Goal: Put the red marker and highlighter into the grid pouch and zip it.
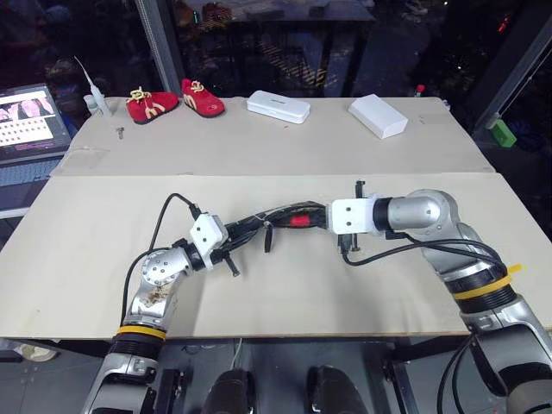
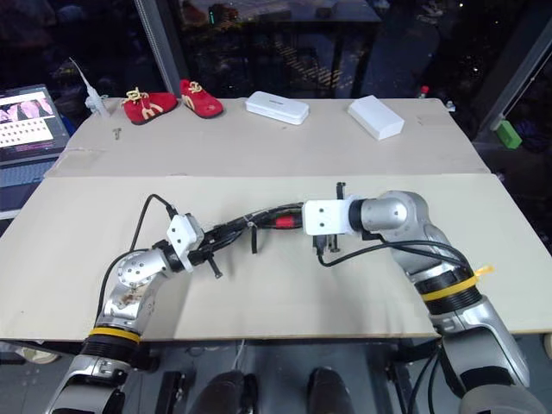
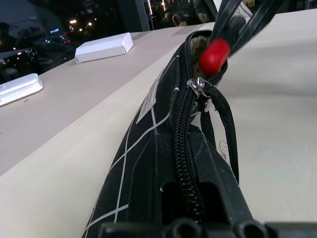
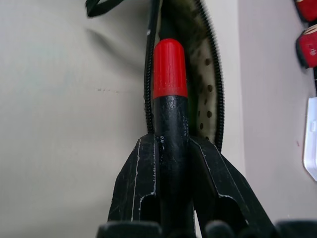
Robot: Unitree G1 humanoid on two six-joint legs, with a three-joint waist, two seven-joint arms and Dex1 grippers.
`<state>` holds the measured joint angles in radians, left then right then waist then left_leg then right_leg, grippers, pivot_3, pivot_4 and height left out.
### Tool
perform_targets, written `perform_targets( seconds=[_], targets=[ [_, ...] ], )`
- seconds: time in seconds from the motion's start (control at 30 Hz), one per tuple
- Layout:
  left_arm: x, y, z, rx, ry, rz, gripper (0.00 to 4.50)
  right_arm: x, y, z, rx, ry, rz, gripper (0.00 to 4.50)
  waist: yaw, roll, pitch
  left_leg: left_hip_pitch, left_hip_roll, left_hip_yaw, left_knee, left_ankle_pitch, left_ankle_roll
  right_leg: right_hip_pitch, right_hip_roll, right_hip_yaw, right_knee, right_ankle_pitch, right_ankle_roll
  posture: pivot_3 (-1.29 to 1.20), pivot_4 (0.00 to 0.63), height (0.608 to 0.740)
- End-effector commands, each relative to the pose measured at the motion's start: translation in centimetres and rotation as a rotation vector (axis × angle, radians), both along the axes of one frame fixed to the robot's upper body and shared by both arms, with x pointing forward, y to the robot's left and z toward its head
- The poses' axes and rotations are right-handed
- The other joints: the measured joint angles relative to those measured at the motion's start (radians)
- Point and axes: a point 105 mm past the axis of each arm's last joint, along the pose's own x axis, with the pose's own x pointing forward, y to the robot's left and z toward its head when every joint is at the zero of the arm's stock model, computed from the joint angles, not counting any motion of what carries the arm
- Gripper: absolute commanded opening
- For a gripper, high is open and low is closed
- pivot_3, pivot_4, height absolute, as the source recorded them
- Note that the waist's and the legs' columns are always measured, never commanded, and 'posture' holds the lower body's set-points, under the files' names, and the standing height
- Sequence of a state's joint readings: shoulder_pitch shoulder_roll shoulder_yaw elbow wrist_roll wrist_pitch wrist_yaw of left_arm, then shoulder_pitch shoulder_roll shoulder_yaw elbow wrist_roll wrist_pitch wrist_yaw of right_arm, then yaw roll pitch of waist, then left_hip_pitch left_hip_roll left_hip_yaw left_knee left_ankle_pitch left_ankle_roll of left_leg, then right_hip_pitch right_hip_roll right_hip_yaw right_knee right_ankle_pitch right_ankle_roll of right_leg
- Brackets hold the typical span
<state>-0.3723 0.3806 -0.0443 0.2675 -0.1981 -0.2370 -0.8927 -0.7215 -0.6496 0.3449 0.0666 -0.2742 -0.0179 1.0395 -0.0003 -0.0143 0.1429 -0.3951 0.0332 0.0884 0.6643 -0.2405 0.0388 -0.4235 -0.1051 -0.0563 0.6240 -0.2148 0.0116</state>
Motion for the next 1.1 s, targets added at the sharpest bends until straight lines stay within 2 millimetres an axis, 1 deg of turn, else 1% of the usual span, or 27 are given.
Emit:
perform_targets(
  seconds=[0.03, 0.17, 0.23, 0.3, 0.43, 0.5, 0.57, 0.63, 0.7, 0.83, 0.93, 1.03, 1.07, 1.1],
  targets=[
    [0.2, -0.2, 1.2, -0.016, -0.044, -0.014, 0.00, 0.1, 2.8, 0.8, 0.002, -0.068, 0.079, 0.48, -0.006, 0.000, 0.000, 0.000, 0.000, 0.000, 0.000, 0.000, 0.000, 0.000, 0.000, 0.000, 0.000, 0.000, 0.000, 0.00, 0.150, 0.740],
    [0.2, -0.4, 1.2, -0.018, -0.047, -0.020, 0.00, -0.1, 5.6, -0.7, -0.012, -0.063, 0.145, 0.48, -0.013, 0.000, 0.000, 0.000, 0.001, 0.000, 0.000, 0.000, 0.000, 0.000, 0.001, 0.000, 0.000, 0.000, 0.000, 0.00, 0.150, 0.740],
    [0.2, -0.4, 1.2, -0.019, -0.049, -0.019, 0.00, -0.4, 7.0, -0.9, 0.016, -0.049, 0.174, 0.48, -0.012, 0.000, 0.000, 0.000, 0.001, 0.000, 0.000, 0.000, 0.000, 0.000, 0.001, 0.000, 0.000, 0.000, 0.000, 0.00, 0.150, 0.740],
    [0.3, -0.4, 1.2, -0.020, -0.049, -0.017, 0.00, -0.5, 7.8, -0.8, 0.042, -0.041, 0.193, 0.48, -0.011, 0.000, 0.000, 0.000, 0.000, 0.000, 0.000, 0.000, 0.000, 0.000, 0.001, 0.000, 0.000, 0.000, 0.000, 0.00, 0.150, 0.740],
    [0.2, -0.4, 1.2, -0.020, -0.049, -0.019, 0.00, -0.3, 9.8, 0.3, 0.159, -0.030, 0.206, 0.48, -0.012, 0.000, 0.000, 0.000, 0.001, 0.000, 0.000, 0.000, 0.000, 0.000, 0.001, 0.000, 0.001, 0.000, 0.000, 0.00, 0.150, 0.740],
    [0.2, -0.5, 1.3, -0.021, -0.050, -0.021, 0.00, 0.2, 10.6, 1.0, 0.212, -0.038, 0.201, 0.48, -0.016, 0.000, 0.000, 0.000, 0.001, 0.000, 0.000, 0.000, 0.000, 0.000, 0.001, 0.000, 0.001, 0.000, 0.000, 0.00, 0.150, 0.740],
    [0.2, -0.5, 1.3, -0.023, -0.051, -0.022, 0.00, 0.6, 10.7, 1.0, 0.226, -0.036, 0.189, 0.48, -0.017, 0.000, 0.000, 0.000, 0.001, 0.000, 0.000, 0.000, 0.000, 0.000, 0.001, 0.000, 0.001, 0.000, 0.000, 0.00, 0.150, 0.740],
    [0.2, -0.4, 1.3, -0.024, -0.051, -0.021, 0.00, 1.5, 9.8, 0.9, 0.201, -0.040, 0.138, 0.48, -0.016, 0.000, 0.000, 0.000, 0.001, 0.000, 0.000, 0.000, 0.000, 0.000, 0.001, 0.000, 0.001, 0.000, 0.000, 0.00, 0.150, 0.740],
    [0.1, -0.3, 1.3, -0.024, -0.050, -0.019, 0.00, 2.6, 8.5, 0.7, 0.162, -0.054, 0.080, 0.48, -0.013, 0.000, 0.000, 0.000, 0.001, 0.000, 0.000, 0.000, 0.000, 0.000, 0.001, 0.000, 0.002, 0.000, 0.000, 0.00, 0.150, 0.740],
    [0.1, -0.2, 1.1, -0.023, -0.046, -0.020, 0.00, 3.6, 7.1, 0.5, 0.091, -0.084, 0.035, 0.48, -0.012, 0.000, 0.000, -0.001, 0.001, -0.001, 0.000, 0.000, 0.000, 0.000, 0.001, -0.001, 0.002, 0.000, 0.000, 0.00, 0.150, 0.740],
    [0.1, -0.3, 1.2, -0.024, -0.045, -0.022, 0.00, 3.5, 7.7, 1.0, 0.103, -0.117, 0.054, 0.48, -0.014, 0.000, 0.000, -0.002, 0.001, -0.001, 0.000, 0.000, 0.000, 0.000, 0.001, -0.001, 0.002, 0.000, 0.000, 0.00, 0.150, 0.740],
    [0.3, -0.6, 1.3, -0.024, -0.049, -0.029, 0.00, 1.7, 9.7, 1.2, 0.175, -0.080, 0.151, 0.48, -0.021, 0.000, 0.000, -0.002, 0.001, -0.001, 0.000, 0.000, 0.000, -0.001, 0.001, -0.001, 0.002, 0.000, 0.000, 0.00, 0.150, 0.740],
    [0.3, -0.7, 1.4, -0.024, -0.050, -0.031, 0.00, 1.1, 10.2, 1.0, 0.194, -0.060, 0.182, 0.48, -0.021, 0.000, 0.000, -0.002, 0.001, -0.001, 0.000, 0.000, 0.000, -0.001, 0.001, -0.001, 0.002, 0.000, 0.000, 0.00, 0.150, 0.740],
    [0.3, -0.7, 1.5, -0.023, -0.052, -0.032, 0.00, 0.6, 10.2, 0.6, 0.196, -0.023, 0.195, 0.48, -0.021, 0.000, 0.000, -0.002, 0.001, -0.001, 0.000, 0.000, 0.000, -0.001, 0.001, -0.001, 0.002, 0.000, 0.000, 0.00, 0.150, 0.740]
  ],
)
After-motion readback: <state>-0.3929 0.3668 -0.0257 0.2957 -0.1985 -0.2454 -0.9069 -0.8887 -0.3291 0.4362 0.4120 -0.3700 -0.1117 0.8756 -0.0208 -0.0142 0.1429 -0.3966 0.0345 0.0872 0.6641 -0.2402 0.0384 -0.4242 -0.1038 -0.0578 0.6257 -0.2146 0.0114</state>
